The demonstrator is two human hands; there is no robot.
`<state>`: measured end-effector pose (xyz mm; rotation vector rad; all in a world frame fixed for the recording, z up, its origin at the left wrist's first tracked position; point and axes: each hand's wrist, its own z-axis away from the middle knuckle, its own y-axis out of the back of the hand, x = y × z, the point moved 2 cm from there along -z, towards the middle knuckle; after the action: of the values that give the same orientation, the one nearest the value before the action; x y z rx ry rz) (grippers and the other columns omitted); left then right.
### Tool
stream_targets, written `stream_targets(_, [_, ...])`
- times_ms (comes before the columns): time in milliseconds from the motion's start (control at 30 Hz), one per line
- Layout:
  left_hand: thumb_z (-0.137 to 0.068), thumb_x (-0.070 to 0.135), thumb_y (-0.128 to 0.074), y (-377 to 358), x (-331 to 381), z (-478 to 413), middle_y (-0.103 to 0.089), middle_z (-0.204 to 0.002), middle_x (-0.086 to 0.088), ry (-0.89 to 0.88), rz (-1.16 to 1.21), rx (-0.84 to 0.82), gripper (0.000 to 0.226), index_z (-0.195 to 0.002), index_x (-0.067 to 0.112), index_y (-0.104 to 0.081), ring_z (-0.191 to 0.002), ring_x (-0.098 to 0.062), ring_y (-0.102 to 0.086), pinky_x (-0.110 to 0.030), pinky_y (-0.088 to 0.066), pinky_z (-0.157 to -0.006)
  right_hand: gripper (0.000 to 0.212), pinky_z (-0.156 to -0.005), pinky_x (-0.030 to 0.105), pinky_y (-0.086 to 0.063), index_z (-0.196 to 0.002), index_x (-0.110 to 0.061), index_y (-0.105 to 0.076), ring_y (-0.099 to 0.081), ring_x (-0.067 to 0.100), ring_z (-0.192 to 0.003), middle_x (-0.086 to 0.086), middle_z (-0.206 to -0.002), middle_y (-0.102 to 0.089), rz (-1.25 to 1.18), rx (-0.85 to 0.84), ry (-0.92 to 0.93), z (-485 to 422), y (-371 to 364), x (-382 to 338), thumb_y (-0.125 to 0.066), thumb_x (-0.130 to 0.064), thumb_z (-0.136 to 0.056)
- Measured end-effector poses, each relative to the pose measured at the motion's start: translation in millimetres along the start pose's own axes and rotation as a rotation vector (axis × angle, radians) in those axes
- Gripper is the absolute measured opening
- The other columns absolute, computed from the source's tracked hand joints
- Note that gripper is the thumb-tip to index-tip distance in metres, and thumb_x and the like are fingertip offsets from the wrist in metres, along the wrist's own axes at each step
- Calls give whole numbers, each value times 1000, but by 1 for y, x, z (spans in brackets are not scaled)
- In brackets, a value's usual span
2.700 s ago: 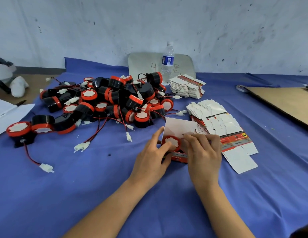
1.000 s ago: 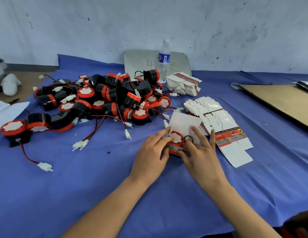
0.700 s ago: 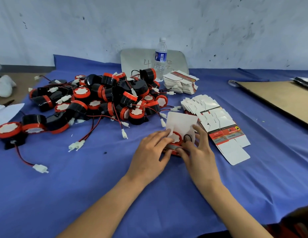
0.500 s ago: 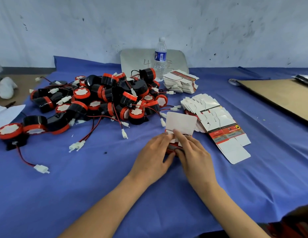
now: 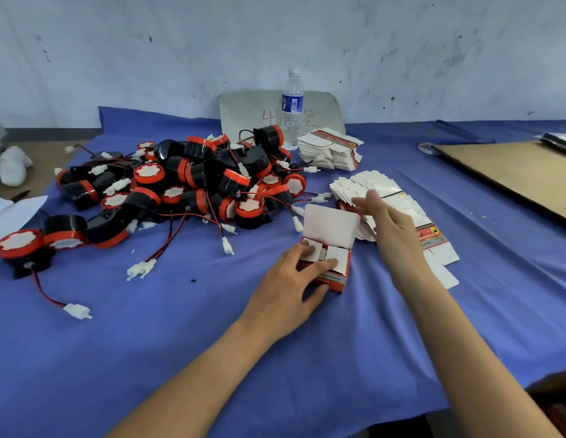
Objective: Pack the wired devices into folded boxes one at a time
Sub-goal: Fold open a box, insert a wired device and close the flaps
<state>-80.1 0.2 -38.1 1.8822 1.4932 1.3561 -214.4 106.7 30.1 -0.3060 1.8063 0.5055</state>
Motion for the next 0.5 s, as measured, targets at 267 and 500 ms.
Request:
stream_targets(267, [-94,20,-61,3,0,0,-48,-136,-9,-22,63,12,37,-130,26,-61,-127,-21,-48,-32,-45,-99,34,-63,27,-40,-89,3,-71,-51,11,-65,-2,-67,-59,176,-232,116,-4,-18,8,-56,-26,-97])
stream_targets(500, [-92,5,-61,4,-1,-1,-57,-117,-9,-47,136,119,26,-114,14,-69,-112,-20,-56,-33,-49,-94,27,-80,6,-44,-103,-35,-73,-62,-13,-87,-15,-96,-73,250,-180,224,15,-23,20,-68,-13,-89])
